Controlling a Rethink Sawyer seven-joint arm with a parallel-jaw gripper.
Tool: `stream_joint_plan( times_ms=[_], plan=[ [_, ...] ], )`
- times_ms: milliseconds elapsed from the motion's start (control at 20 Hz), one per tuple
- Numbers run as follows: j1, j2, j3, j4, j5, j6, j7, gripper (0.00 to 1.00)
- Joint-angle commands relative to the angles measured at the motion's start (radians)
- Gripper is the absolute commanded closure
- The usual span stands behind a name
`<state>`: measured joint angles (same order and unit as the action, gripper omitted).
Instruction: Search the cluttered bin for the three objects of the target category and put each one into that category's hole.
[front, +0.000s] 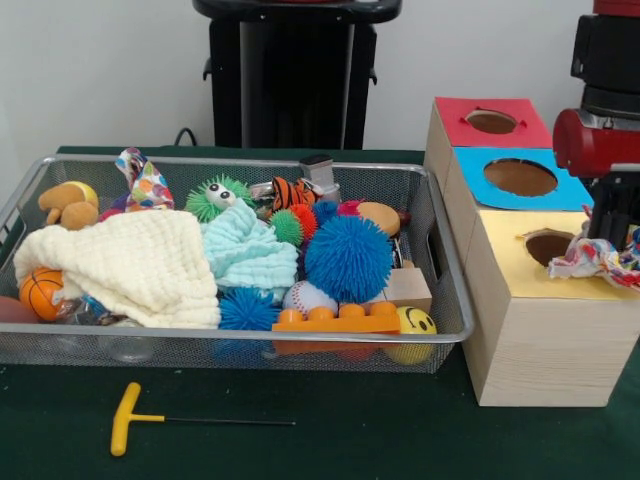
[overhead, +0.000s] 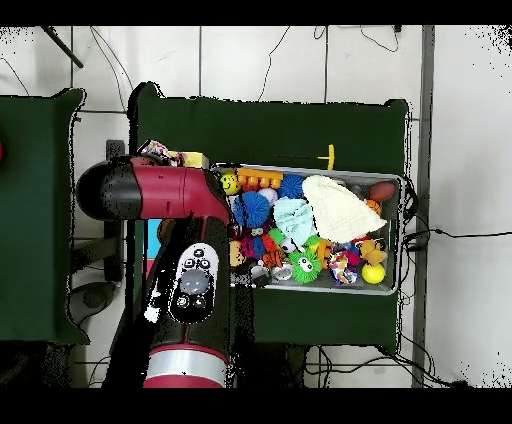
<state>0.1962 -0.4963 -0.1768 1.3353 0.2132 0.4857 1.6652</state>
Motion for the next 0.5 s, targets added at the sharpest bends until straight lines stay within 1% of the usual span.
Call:
stream_joint_plan(
  times_ms=[50, 500],
  plan=[
    [-0.020, 0.052, 0.056, 0.048, 0.005, -0.007, 0.188, 1.00],
    [-0.073, 0.031, 0.086, 0.106, -0.013, -0.041, 0.138, 1.00]
  ],
)
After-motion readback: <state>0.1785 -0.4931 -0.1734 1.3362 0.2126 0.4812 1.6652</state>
